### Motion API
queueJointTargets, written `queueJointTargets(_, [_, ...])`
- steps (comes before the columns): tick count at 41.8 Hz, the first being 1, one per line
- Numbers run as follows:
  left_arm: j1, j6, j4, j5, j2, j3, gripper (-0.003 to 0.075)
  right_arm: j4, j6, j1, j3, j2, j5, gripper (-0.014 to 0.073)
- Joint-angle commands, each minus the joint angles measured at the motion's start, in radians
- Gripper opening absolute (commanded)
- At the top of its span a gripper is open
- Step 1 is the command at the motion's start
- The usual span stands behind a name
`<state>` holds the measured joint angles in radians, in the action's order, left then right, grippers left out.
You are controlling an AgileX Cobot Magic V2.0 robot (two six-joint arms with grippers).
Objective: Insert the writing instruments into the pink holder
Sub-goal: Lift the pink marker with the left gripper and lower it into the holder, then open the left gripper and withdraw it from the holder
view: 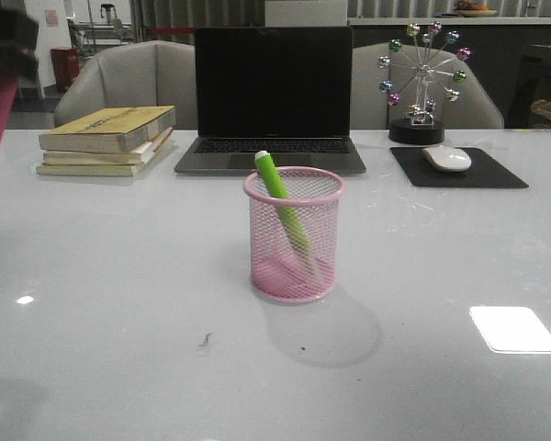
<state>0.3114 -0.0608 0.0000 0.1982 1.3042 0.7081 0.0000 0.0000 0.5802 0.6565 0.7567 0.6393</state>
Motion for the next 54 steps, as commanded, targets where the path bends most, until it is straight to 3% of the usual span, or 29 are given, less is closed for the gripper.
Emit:
queueJointTargets(1, [0.106, -0.031, -0.015, 0.313, -0.053, -0.023, 0.0091, -0.012, 0.000, -0.003, 0.027, -0.009, -0.061, 0.0498])
queueJointTargets(7, [0.280, -0.061, -0.015, 0.552, 0.013, -0.028, 0.0091, -0.012, 0.000, -0.003, 0.027, -0.009, -0.061, 0.0498])
queueJointTargets(13, [0.380, -0.061, -0.015, 0.850, 0.157, -0.016, 0.0091, -0.012, 0.000, -0.003, 0.027, -0.009, -0.061, 0.0498])
queueJointTargets(23, [0.427, -0.061, -0.011, 1.015, 0.405, 0.082, 0.0091, -0.012, 0.000, -0.003, 0.027, -0.009, -0.060, 0.0498])
queueJointTargets(34, [0.427, -0.061, 0.032, 1.008, 0.530, 0.128, 0.0101, -0.012, 0.000, -0.003, 0.027, -0.009, -0.058, 0.0498])
queueJointTargets(43, [0.427, -0.061, 0.042, 0.979, 0.528, 0.128, 0.0357, -0.012, 0.000, -0.003, 0.027, -0.009, -0.058, 0.0498])
queueJointTargets(46, [0.427, -0.050, 0.045, 0.952, 0.515, 0.128, 0.0390, -0.012, 0.000, -0.003, 0.027, -0.009, -0.058, 0.0498])
queueJointTargets(49, [0.427, -0.048, 0.050, 0.855, 0.476, 0.130, 0.0391, -0.012, 0.000, -0.003, 0.027, -0.009, -0.058, 0.0498])
queueJointTargets(54, [0.427, -0.048, 0.053, 0.545, 0.353, 0.154, 0.0391, -0.012, 0.000, -0.003, 0.027, -0.009, -0.058, 0.0498])
